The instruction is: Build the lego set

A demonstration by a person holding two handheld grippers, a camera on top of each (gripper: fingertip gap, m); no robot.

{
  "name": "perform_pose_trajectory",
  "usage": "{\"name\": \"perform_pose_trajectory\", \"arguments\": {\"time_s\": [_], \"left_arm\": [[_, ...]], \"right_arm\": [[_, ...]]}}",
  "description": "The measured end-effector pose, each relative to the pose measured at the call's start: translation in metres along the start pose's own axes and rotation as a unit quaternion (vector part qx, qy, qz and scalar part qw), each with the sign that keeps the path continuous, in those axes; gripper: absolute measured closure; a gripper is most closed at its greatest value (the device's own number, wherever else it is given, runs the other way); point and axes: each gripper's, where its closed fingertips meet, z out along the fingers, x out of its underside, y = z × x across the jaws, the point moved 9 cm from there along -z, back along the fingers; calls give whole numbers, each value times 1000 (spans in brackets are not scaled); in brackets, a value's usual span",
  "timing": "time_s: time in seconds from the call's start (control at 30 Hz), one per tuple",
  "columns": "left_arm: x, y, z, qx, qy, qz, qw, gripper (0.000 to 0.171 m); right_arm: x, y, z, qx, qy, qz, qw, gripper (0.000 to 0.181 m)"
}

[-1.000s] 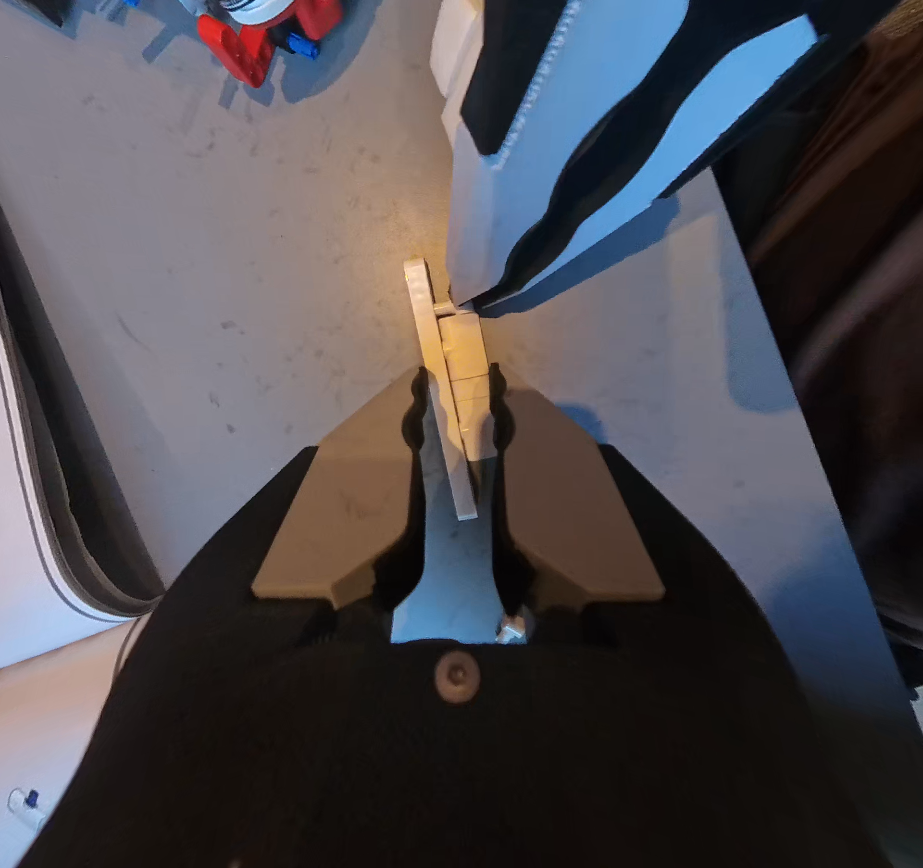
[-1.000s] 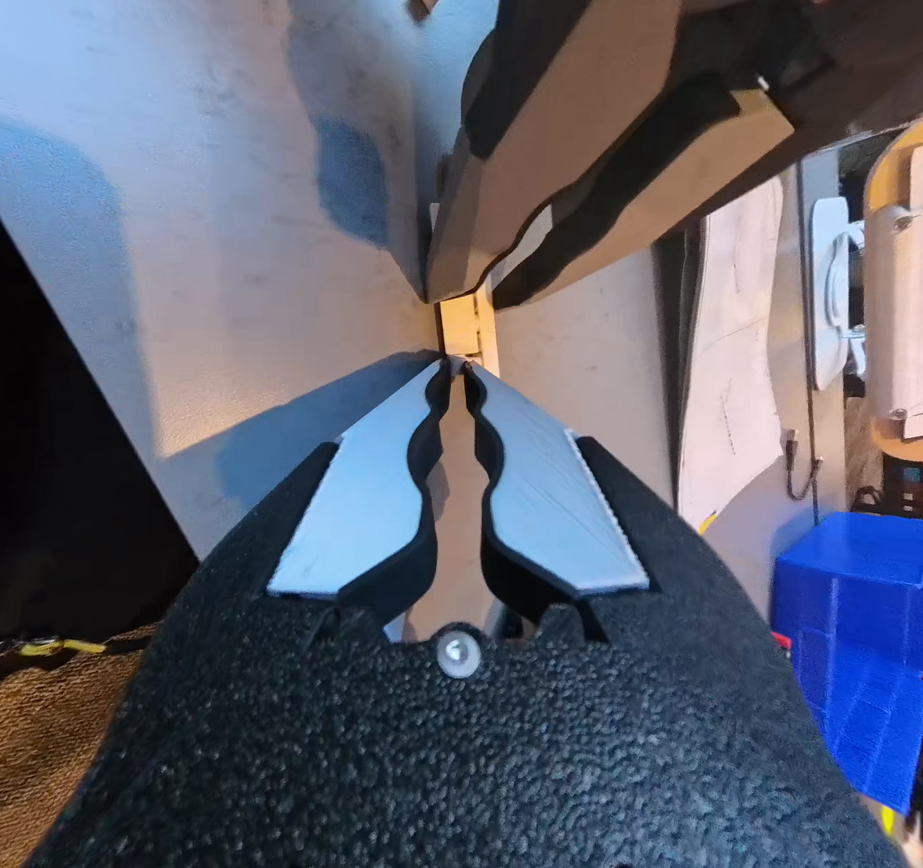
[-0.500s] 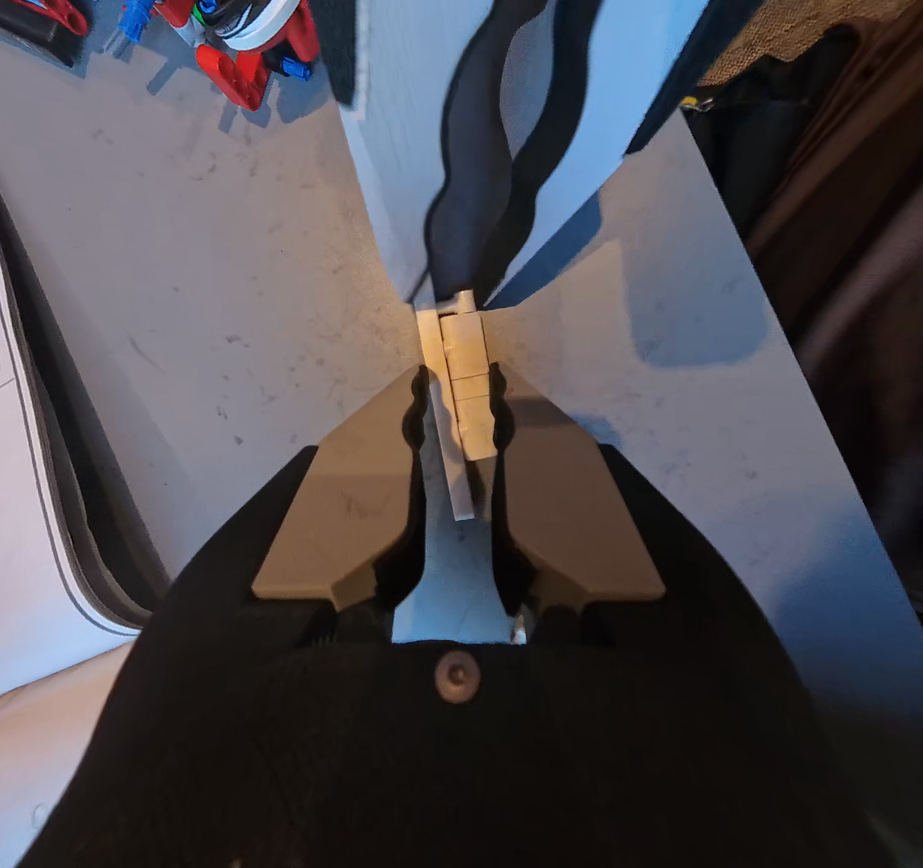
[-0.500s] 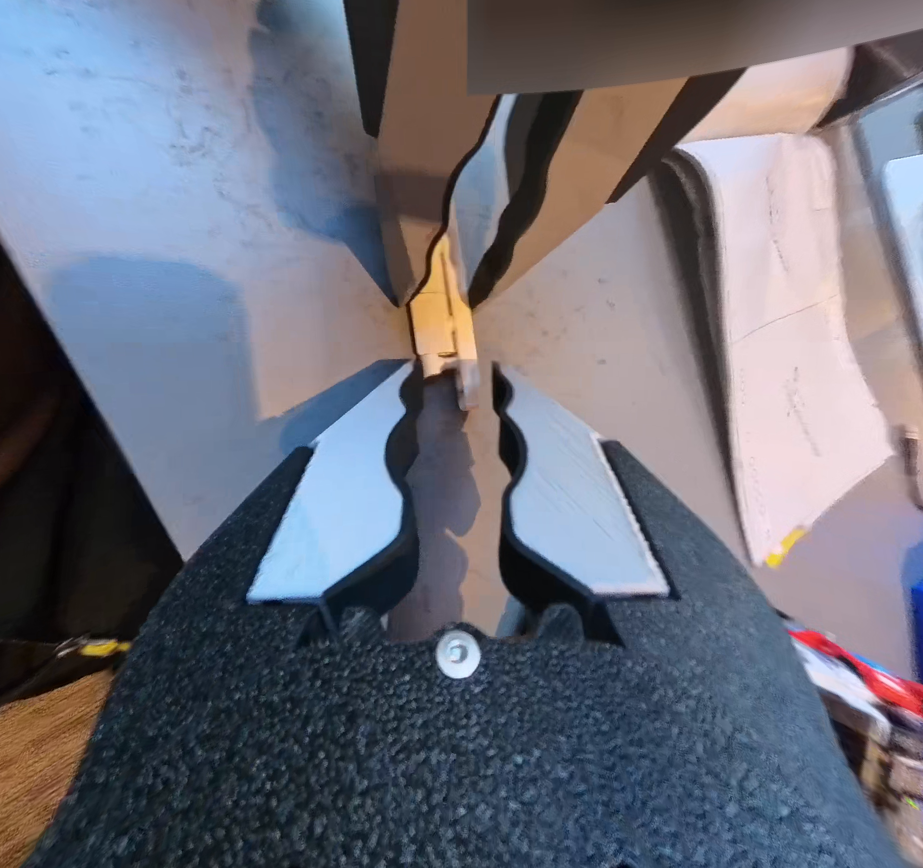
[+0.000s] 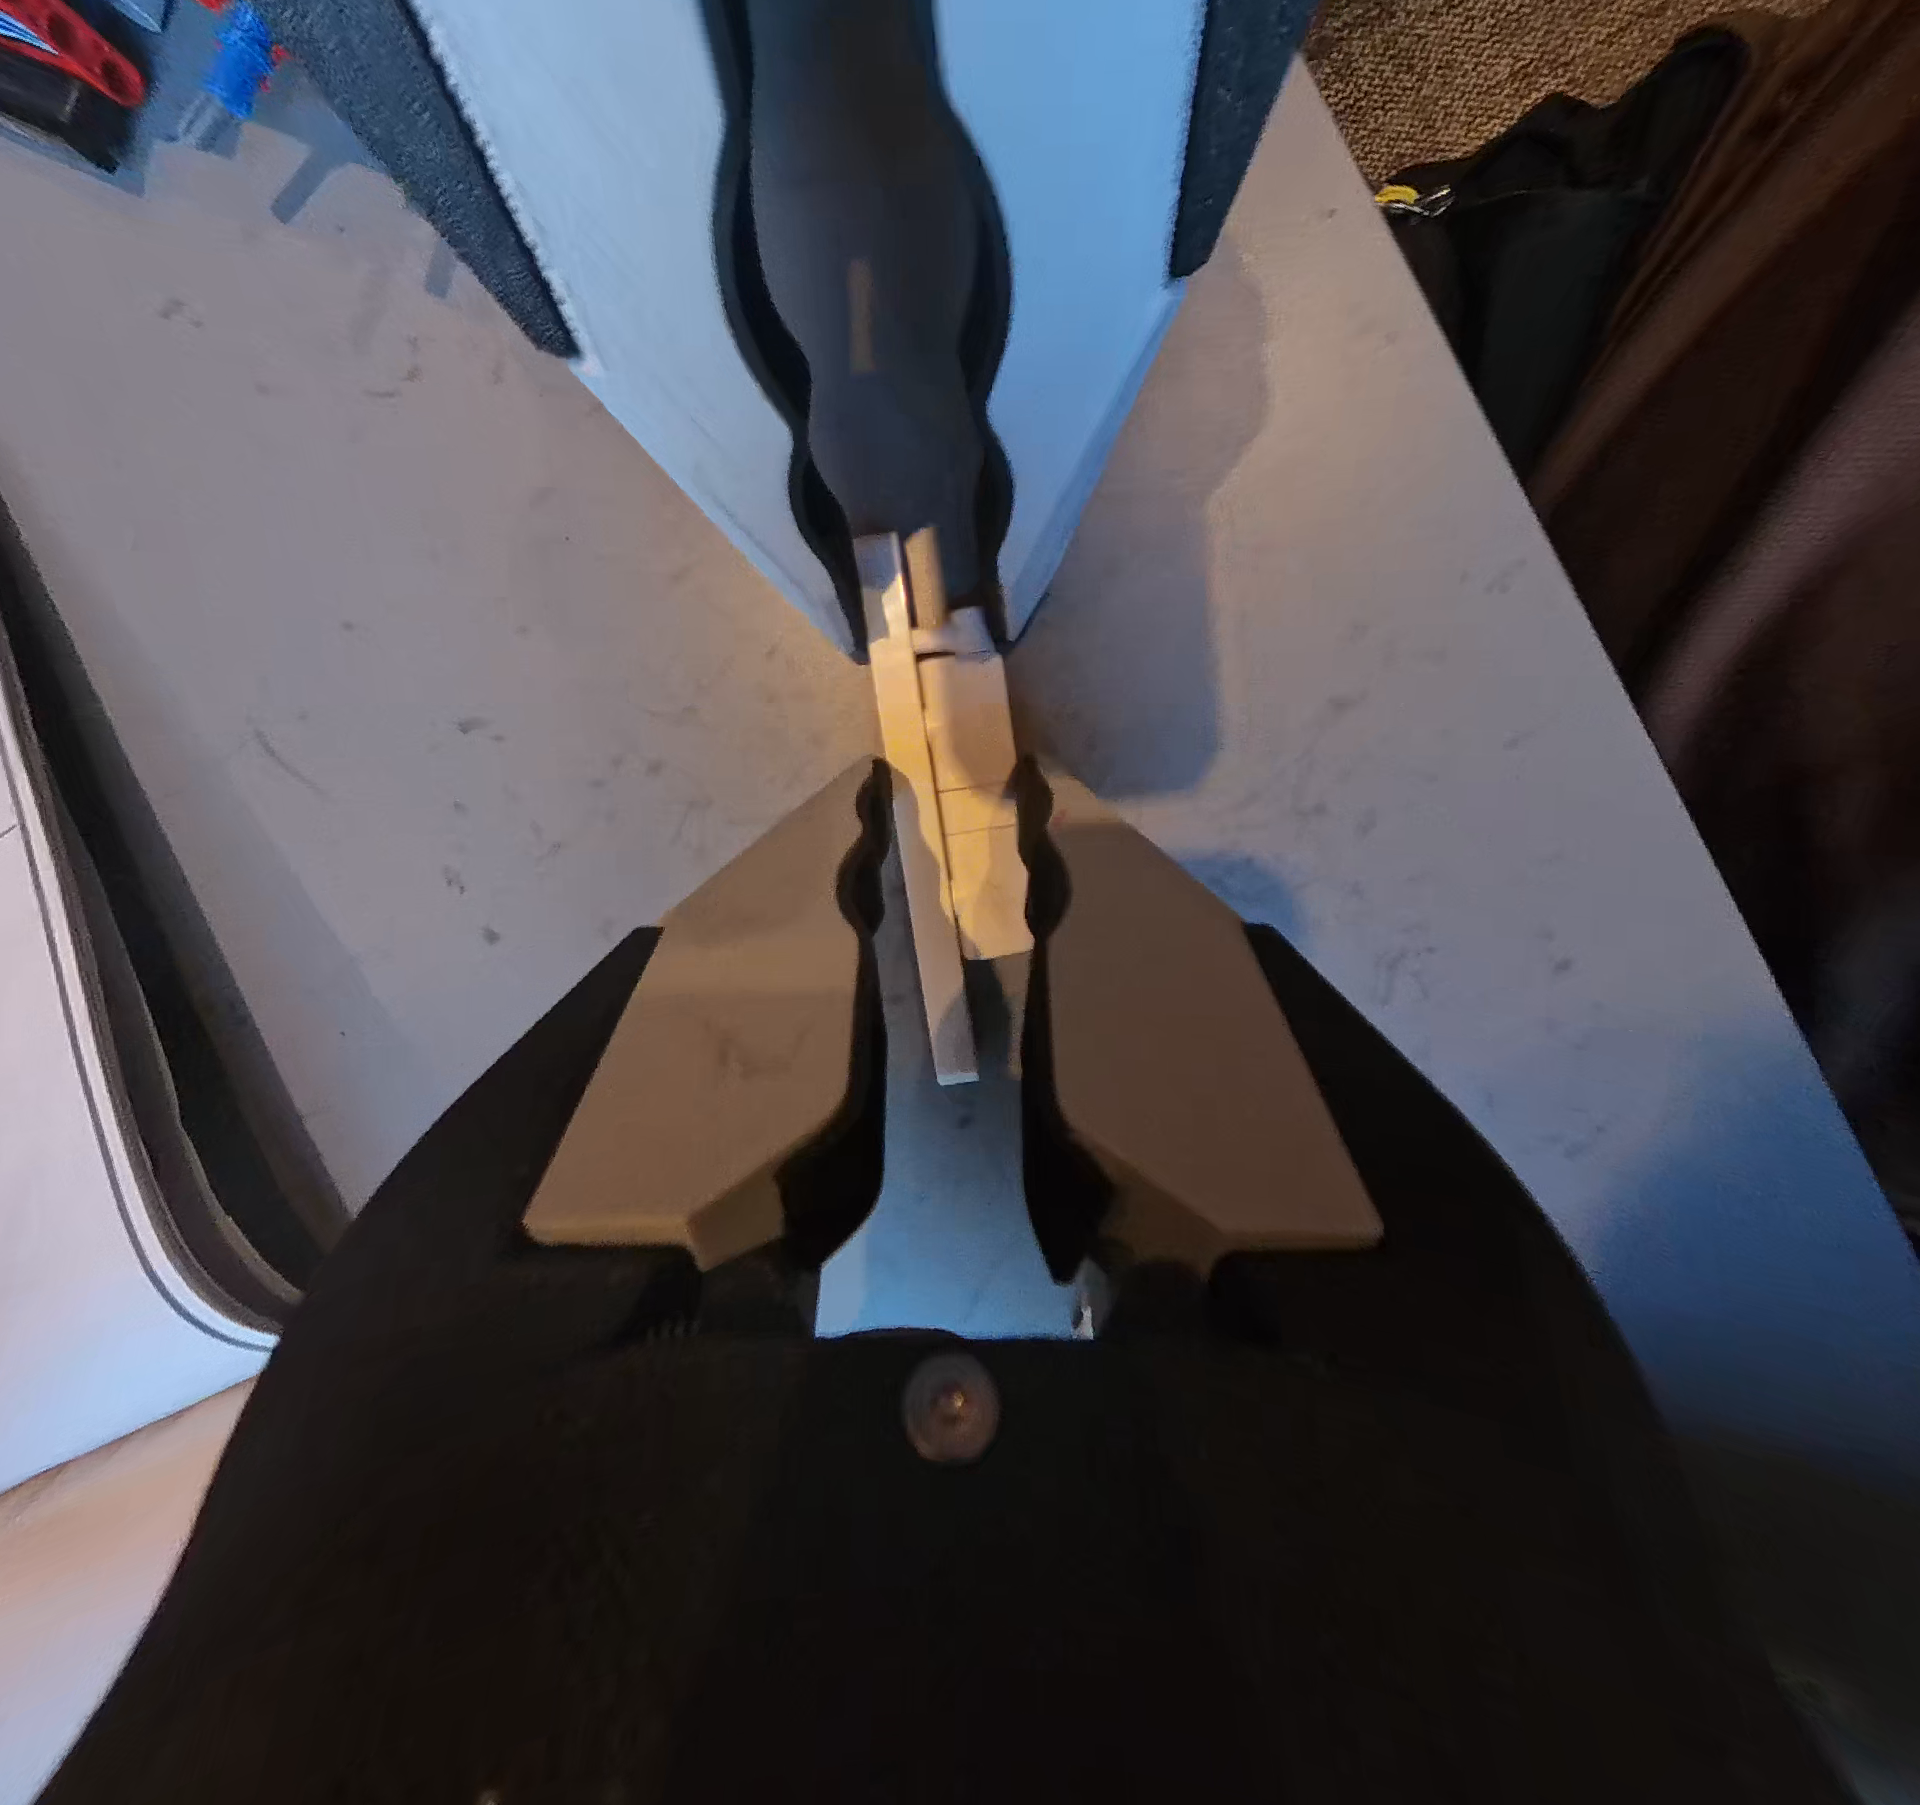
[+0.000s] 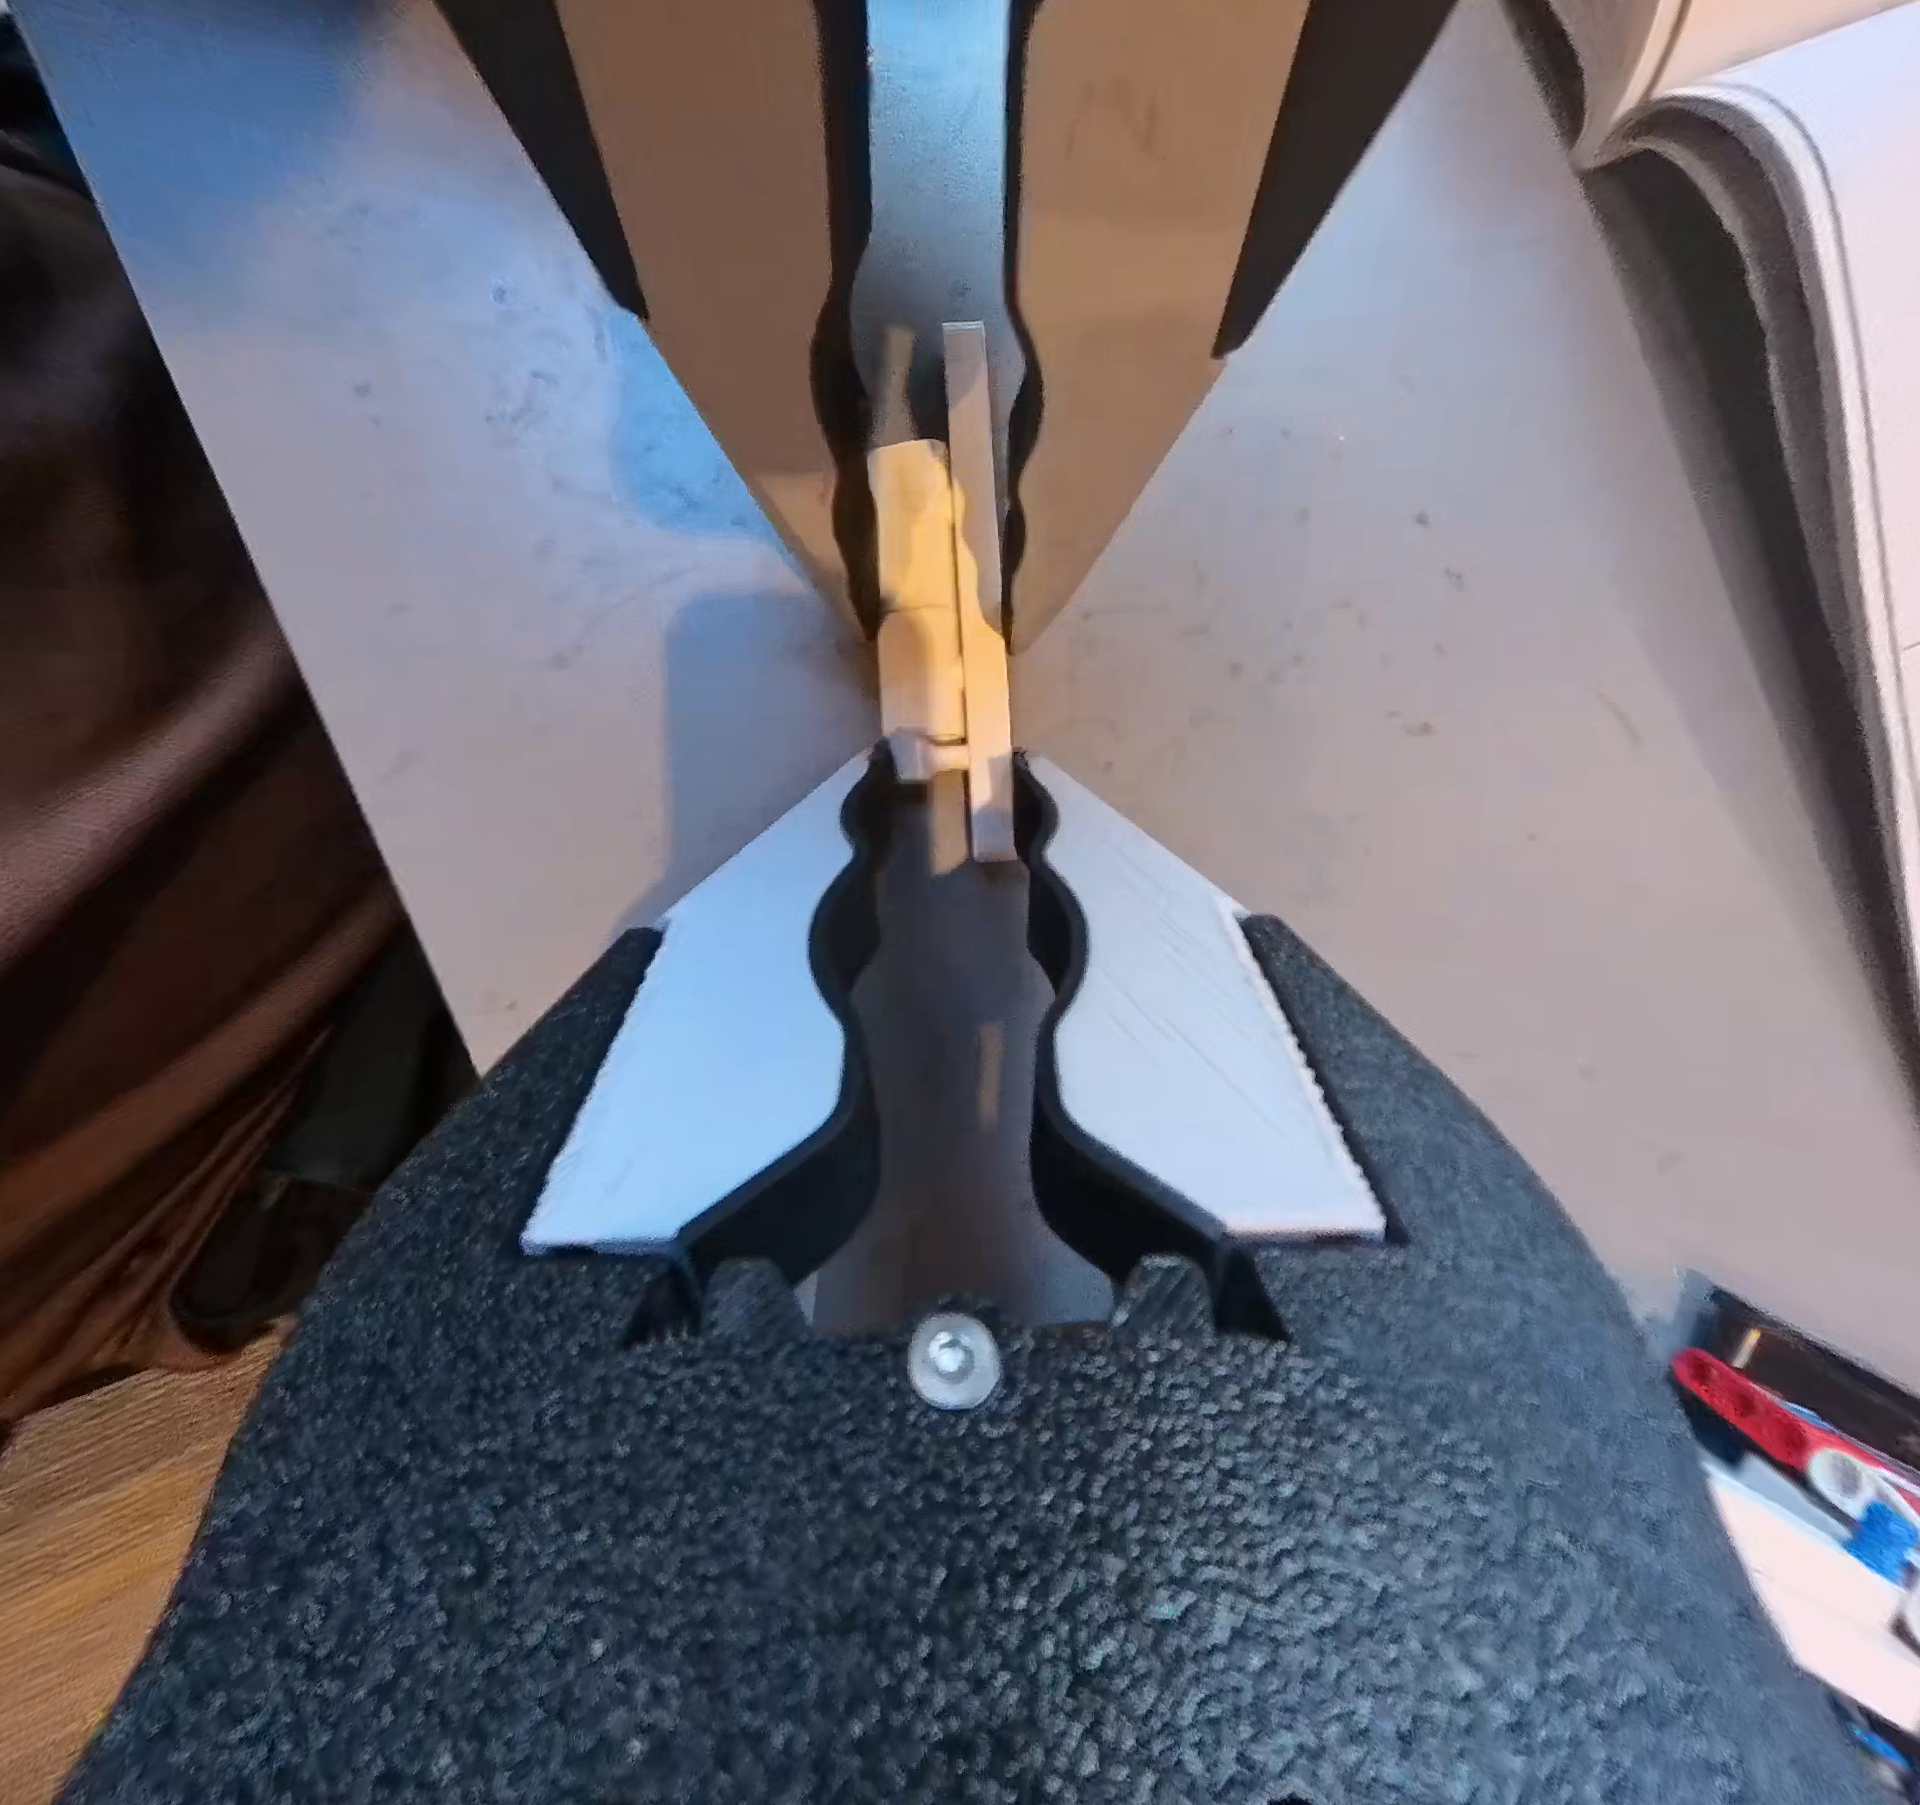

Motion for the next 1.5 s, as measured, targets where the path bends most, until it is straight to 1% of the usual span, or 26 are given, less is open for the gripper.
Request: {"name": "perform_pose_trajectory", "arguments": {"time_s": [0.03,0.1,0.2,0.33,0.43,0.47,0.53,0.63,0.73,0.83,0.9,1.0,1.07,1.2,1.3,1.37,1.43,1.5], "left_arm": [[0,0,0,-1,1,4,1000,150],[0,-2,0,-4,-2,6,1000,150],[2,-4,0,-9,-15,3,1000,150],[0,-8,-1,-17,-11,18,1000,151],[2,-9,0,-15,-22,8,1000,151],[3,-11,0,-23,-22,16,999,151],[2,-14,-1,-37,-24,25,999,150],[6,-13,0,-28,-41,-1,999,150],[7,-15,0,-37,-39,7,999,150],[9,-12,-1,-28,-39,-16,999,151],[11,-11,-1,-28,-45,-24,998,151],[14,-8,0,-30,-52,-18,998,151],[15,-6,1,-29,-56,-18,998,150],[17,-1,-1,-19,-61,-41,997,150],[17,1,-4,-25,-61,-64,996,150],[15,-2,-5,-41,-55,-61,996,150],[15,-3,-5,-51,-56,-51,996,150],[16,-4,-5,-59,-57,-39,996,150]], "right_arm": [[0,-2,0,-12,1,13,1000,159],[0,-3,1,-20,0,14,1000,159],[-3,0,1,-5,15,-9,1000,159],[-6,-2,1,-20,36,-20,999,160],[-8,-4,2,-34,46,-19,998,160],[-9,-5,2,-38,48,-21,998,160],[-8,-7,2,-50,45,-11,998,160],[-8,-7,2,-59,44,-1,997,160],[-11,-13,3,-95,52,36,994,159],[-14,-10,5,-77,66,6,995,159],[-14,-9,5,-69,60,7,996,160],[-11,-13,5,-91,44,23,995,160],[-12,-15,5,-101,50,22,993,160],[-17,-11,6,-78,70,-30,994,160],[-19,2,5,-5,81,-96,992,161],[-17,7,5,29,70,-113,991,160],[-16,14,4,64,72,-151,984,161],[-17,12,4,56,72,-147,985,161]]}}
